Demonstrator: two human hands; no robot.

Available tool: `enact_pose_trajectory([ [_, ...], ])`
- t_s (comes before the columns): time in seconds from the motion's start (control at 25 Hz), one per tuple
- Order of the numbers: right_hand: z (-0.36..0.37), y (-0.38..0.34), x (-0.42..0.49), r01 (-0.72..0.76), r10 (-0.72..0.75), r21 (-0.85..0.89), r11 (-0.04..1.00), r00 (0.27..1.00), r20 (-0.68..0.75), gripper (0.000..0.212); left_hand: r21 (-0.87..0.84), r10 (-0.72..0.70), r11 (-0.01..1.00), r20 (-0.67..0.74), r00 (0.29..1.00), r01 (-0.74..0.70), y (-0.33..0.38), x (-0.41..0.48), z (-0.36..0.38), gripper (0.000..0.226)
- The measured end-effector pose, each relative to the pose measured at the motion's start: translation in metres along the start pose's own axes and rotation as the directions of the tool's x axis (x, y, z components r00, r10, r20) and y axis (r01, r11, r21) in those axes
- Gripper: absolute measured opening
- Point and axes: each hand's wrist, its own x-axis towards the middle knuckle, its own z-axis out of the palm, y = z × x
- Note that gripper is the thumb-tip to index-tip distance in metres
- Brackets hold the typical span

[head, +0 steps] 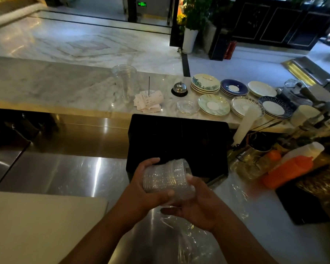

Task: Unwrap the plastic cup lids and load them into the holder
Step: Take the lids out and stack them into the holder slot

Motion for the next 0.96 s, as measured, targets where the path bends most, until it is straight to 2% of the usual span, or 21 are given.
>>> enact_pose_trajectory([
  [0.08, -0.007, -0.007, -0.002, 0.049, -0.06, -0.124, 0.991, 0.995, -0.081, 0.062, 0.015, -0.017, 1.0, 0.0, 1.0, 0.017, 0.0, 0.002, -0.002, 0.079],
  [0.2, -0.01, -0.015, 0.002, 0.12, -0.169, -0.256, 0.959, 0.97, -0.177, 0.034, 0.066, -0.026, 0.997, -0.033, 0.999, 0.028, -0.004, 0.007, 0.002, 0.077],
  [0.28, -0.006, -0.015, 0.003, 0.134, -0.215, -0.314, 0.94, 0.947, -0.239, 0.029, 0.104, -0.015, 0.994, -0.069, 0.997, 0.023, -0.008, 0.008, 0.007, 0.077],
  [0.36, 0.001, -0.012, 0.004, 0.139, -0.227, -0.298, 0.944, 0.931, -0.287, 0.032, 0.149, 0.0, 0.989, -0.094, 0.996, 0.014, -0.013, 0.007, 0.012, 0.081],
  [0.6, -0.001, -0.015, 0.001, 0.097, -0.119, -0.261, 0.96, 0.99, -0.07, 0.052, 0.077, -0.082, 0.994, -0.025, 0.996, 0.084, -0.02, 0.001, 0.008, 0.085],
  [0.72, -0.008, -0.018, -0.002, 0.067, -0.072, -0.211, 0.975, 0.997, -0.015, 0.064, 0.077, -0.053, 0.995, -0.064, 0.997, 0.058, -0.016, 0.0, 0.009, 0.076],
  [0.84, -0.004, -0.018, 0.001, 0.053, -0.068, -0.256, 0.965, 0.996, -0.053, 0.059, 0.081, -0.026, 0.996, -0.13, 0.991, 0.036, -0.016, 0.001, 0.014, 0.072],
  [0.96, 0.002, -0.017, 0.006, 0.048, -0.092, -0.327, 0.944, 0.989, -0.119, 0.047, 0.025, -0.046, 0.999, -0.091, 0.995, 0.048, -0.016, 0.002, 0.015, 0.089],
])
